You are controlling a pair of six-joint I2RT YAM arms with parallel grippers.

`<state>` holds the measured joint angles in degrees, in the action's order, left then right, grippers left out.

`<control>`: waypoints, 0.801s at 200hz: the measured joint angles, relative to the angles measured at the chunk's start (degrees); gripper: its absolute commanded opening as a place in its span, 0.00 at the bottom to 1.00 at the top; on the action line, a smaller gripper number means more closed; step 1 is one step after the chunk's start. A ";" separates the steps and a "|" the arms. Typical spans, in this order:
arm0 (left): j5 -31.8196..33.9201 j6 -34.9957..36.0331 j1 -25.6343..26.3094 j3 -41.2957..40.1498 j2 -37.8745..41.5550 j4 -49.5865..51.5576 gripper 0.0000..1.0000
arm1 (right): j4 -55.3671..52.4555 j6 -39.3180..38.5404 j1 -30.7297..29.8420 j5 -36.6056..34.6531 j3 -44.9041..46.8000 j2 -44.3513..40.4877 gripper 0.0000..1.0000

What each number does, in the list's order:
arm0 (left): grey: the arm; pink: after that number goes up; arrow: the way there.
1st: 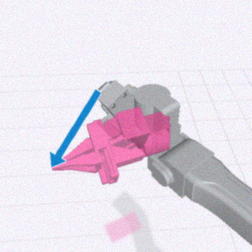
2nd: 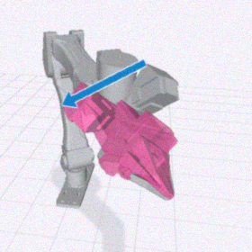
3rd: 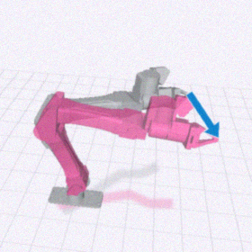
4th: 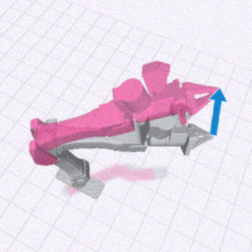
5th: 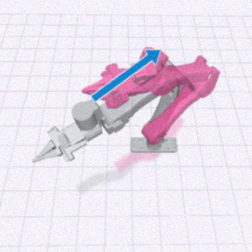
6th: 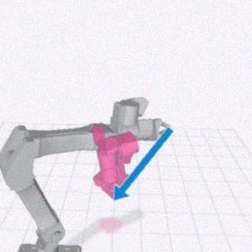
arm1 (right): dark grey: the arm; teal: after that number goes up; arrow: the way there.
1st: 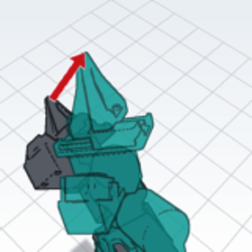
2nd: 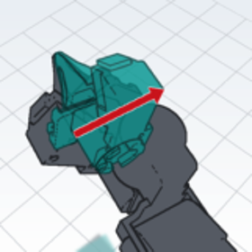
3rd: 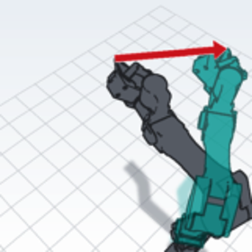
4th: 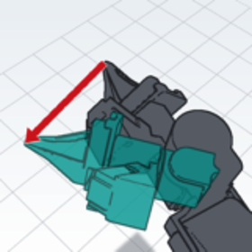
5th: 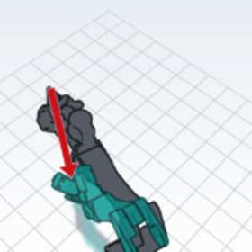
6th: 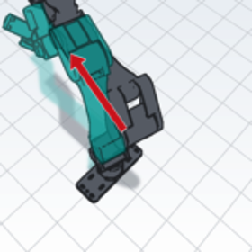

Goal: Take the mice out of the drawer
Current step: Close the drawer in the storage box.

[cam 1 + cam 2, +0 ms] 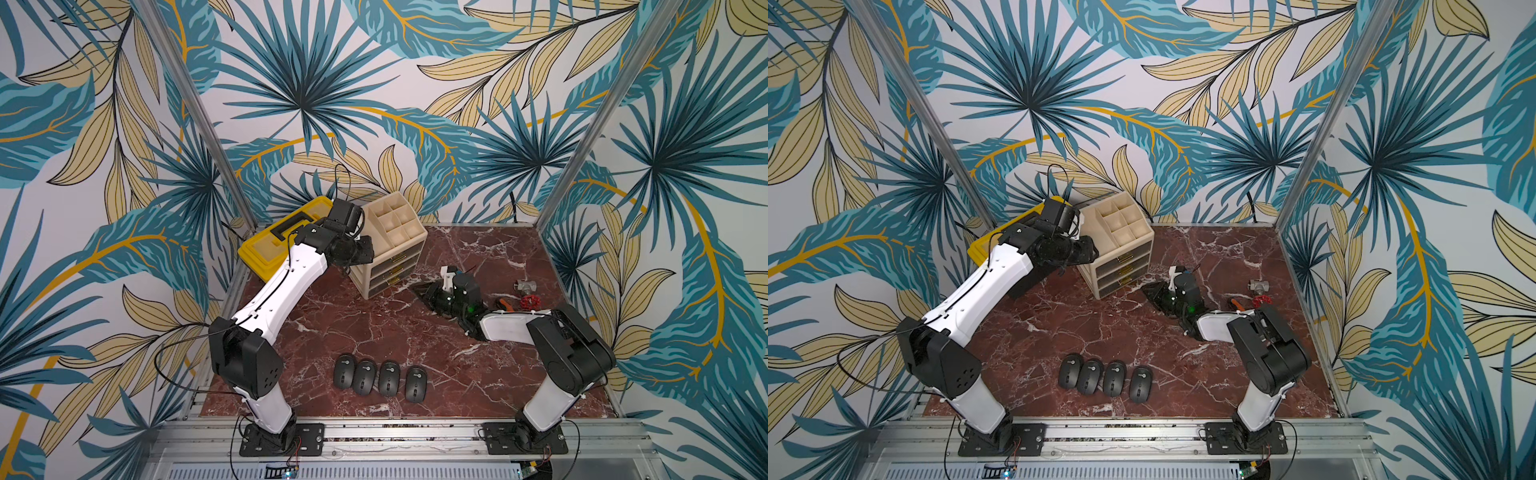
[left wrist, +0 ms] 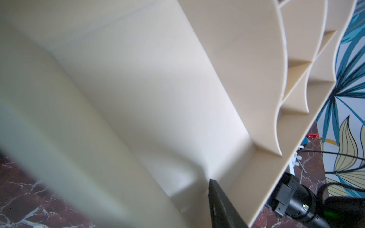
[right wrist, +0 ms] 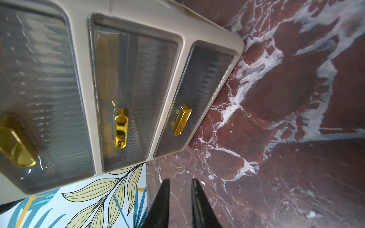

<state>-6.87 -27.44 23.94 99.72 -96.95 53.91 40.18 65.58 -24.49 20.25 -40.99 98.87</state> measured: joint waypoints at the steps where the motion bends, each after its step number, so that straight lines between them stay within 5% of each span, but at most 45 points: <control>1: -0.02 -0.02 0.00 0.00 0.02 0.04 0.45 | 0.07 0.04 0.02 0.02 0.02 0.00 0.22; 67: -2.75 -0.48 0.02 0.02 3.17 1.99 0.37 | 2.60 0.92 0.04 1.05 2.23 -0.83 0.22; 87: -2.78 -0.50 0.02 0.00 3.08 2.25 0.47 | 2.91 1.05 0.04 1.22 2.51 -0.83 0.22; 160: 2.82 1.92 -0.35 1.36 3.21 3.37 0.56 | 2.84 0.59 0.04 1.25 3.04 -2.08 0.22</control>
<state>-4.05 -25.52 23.59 101.08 -93.73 57.28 43.03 66.17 -24.45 21.50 -37.95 96.79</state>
